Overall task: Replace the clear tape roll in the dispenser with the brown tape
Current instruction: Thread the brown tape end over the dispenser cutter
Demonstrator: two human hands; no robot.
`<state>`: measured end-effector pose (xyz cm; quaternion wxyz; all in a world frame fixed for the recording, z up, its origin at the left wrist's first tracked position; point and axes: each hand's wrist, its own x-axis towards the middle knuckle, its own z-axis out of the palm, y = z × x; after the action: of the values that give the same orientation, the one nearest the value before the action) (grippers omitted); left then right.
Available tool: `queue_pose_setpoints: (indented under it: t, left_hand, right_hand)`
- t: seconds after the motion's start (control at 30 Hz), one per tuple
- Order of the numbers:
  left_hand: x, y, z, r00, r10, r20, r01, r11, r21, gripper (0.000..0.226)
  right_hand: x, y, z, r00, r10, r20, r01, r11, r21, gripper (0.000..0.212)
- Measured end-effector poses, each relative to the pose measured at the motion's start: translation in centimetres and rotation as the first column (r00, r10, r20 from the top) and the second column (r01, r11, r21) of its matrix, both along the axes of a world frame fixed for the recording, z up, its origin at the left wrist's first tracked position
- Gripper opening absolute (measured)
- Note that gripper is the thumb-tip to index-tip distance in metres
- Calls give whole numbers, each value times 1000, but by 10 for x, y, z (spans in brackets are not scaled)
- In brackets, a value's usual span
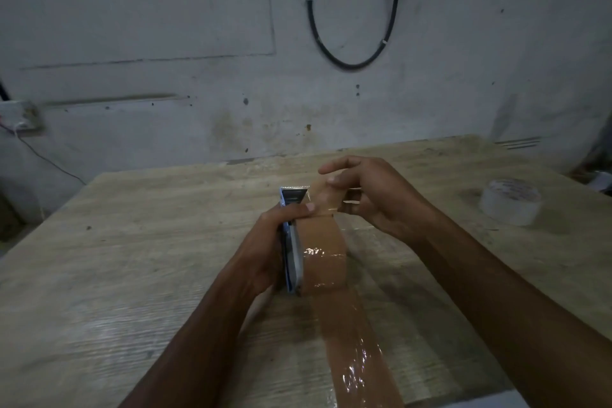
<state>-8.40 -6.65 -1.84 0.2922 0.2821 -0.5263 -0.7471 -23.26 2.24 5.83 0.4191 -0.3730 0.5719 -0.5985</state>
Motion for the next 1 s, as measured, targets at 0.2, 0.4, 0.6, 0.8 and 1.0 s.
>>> queue_pose_setpoints:
  t: [0.2,0.4,0.6,0.8,1.0]
  left_hand:
    - [-2,6,4,1000,10,8,-10,999,-33,70]
    - [-1,7,3,1000,12,-3,-12,1000,-13,69]
    - [0,7,4,999,-2,-35,1,1000,-8,74]
    - [-3,8,2,994,6,-112,-6,1000,-1,75]
    - [-3,9,4,992,21,-124,-25,999,-30,55]
  right_hand:
    - [0,-2,0,999,43,20,-43,999,18,33]
    - [-5,0,1,998,31,-62,-29,999,36,33]
    - [-1,-3,-4,924,-140,-355,115,989,-92,14]
    - [0,-2,-11,906,-185,-380,198,980,-5,14]
    - [-1,2,-9,968,-144,-204,167,981,98,15]
